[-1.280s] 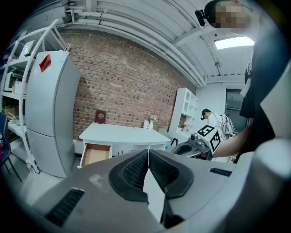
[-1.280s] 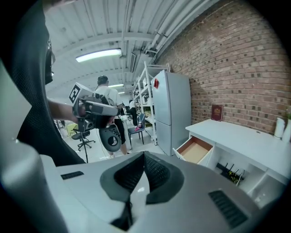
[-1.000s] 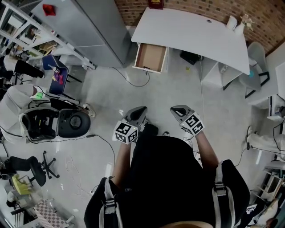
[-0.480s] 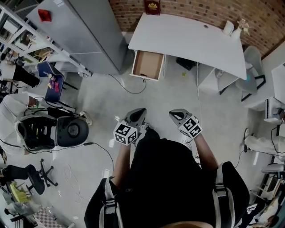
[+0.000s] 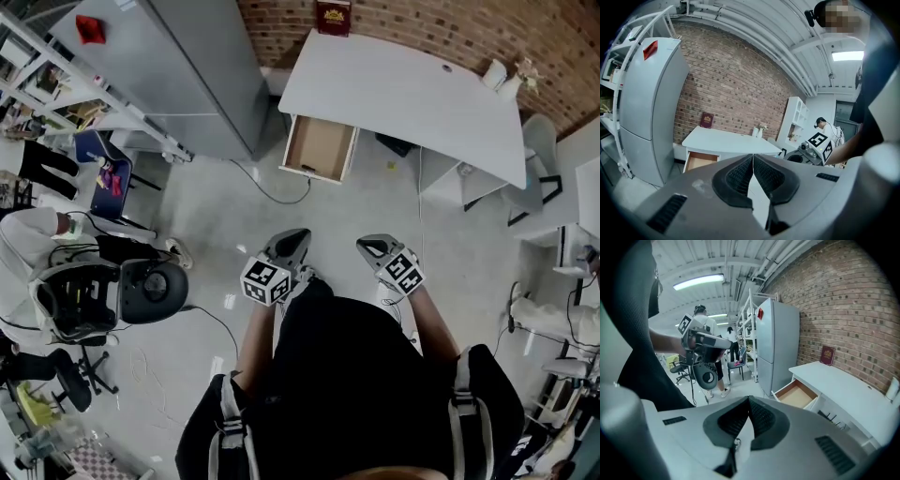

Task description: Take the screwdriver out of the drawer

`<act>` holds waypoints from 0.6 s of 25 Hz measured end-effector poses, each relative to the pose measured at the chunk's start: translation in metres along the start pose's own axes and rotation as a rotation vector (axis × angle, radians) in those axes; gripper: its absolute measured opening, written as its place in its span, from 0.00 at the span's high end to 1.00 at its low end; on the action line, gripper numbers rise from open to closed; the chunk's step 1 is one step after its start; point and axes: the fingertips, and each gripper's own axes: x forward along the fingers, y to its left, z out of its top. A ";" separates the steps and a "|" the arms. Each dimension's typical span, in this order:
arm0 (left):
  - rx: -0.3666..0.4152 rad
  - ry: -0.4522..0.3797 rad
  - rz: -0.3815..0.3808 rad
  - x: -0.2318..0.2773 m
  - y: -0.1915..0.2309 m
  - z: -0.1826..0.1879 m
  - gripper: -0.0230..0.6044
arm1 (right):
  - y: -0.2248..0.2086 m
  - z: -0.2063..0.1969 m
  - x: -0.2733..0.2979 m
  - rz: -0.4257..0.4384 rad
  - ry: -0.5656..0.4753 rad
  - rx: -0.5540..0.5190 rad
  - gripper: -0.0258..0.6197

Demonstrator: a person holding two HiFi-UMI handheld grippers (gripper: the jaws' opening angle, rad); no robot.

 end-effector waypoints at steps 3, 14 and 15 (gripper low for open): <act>-0.002 0.007 -0.004 0.003 0.020 0.007 0.93 | -0.010 0.012 0.017 0.002 0.011 -0.010 0.87; -0.034 0.040 -0.010 0.006 0.082 0.014 0.94 | -0.034 0.037 0.074 0.002 0.033 0.021 0.87; -0.035 0.041 -0.010 0.006 0.088 0.016 0.94 | -0.035 0.039 0.079 0.004 0.036 0.021 0.87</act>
